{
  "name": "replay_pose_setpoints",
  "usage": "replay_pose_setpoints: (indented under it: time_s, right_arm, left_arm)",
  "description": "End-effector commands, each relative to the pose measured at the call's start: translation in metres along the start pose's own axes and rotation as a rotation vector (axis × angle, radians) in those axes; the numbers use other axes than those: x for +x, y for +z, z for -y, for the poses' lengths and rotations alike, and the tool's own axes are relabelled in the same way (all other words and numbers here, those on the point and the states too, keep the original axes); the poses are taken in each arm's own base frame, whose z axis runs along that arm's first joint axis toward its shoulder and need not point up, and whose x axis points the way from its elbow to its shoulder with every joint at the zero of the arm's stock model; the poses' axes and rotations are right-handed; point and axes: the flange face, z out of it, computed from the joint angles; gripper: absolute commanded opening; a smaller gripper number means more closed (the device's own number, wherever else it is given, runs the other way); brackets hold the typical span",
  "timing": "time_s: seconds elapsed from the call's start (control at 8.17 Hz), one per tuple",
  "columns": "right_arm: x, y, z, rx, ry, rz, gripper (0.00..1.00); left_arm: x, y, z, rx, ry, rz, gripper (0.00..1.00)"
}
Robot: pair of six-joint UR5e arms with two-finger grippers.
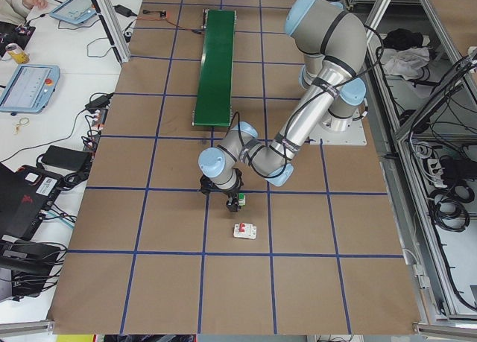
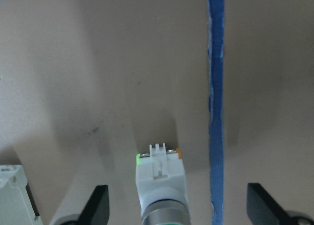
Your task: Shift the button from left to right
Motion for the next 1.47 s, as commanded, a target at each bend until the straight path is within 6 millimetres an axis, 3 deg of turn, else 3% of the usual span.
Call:
replay_pose_setpoints:
  time_s: [0.0, 0.12, 0.24, 0.37, 0.73, 0.98, 1.1, 1.22, 1.35]
  right_arm:
    - [0.000, 0.000, 0.000, 0.000, 0.000, 0.000, 1.00]
    - [0.000, 0.000, 0.000, 0.000, 0.000, 0.000, 1.00]
    - [0.000, 0.000, 0.000, 0.000, 0.000, 0.000, 1.00]
    - [0.000, 0.000, 0.000, 0.000, 0.000, 0.000, 1.00]
    - [-0.001, 0.000, -0.002, -0.008, 0.000, 0.000, 1.00]
    - [0.000, 0.000, -0.001, -0.009, 0.004, -0.001, 1.00]
    - [0.000, 0.000, 0.000, -0.003, 0.004, 0.001, 1.00]
    - [0.000, 0.000, 0.000, -0.003, 0.003, 0.000, 1.00]
    - [0.000, 0.000, 0.000, 0.001, 0.003, 0.002, 1.00]
  left_arm:
    - [-0.003, 0.006, -0.004, -0.023, -0.005, 0.007, 1.00]
    - [-0.003, 0.007, -0.003, -0.024, -0.004, 0.006, 0.85]
    - [-0.003, 0.007, -0.003, -0.024, -0.004, 0.006, 0.29]
    - [-0.004, 0.006, -0.004, -0.022, -0.005, 0.008, 0.00]
    - [-0.004, 0.000, -0.004, -0.014, 0.000, 0.015, 0.00]
    - [-0.001, -0.024, -0.013, 0.003, -0.005, 0.038, 0.00]
    - [0.015, -0.055, -0.017, 0.031, 0.004, 0.068, 0.00]
    - [0.044, -0.094, -0.024, 0.080, 0.017, 0.046, 0.00]
    - [0.091, -0.135, -0.022, 0.129, 0.045, 0.035, 0.00]
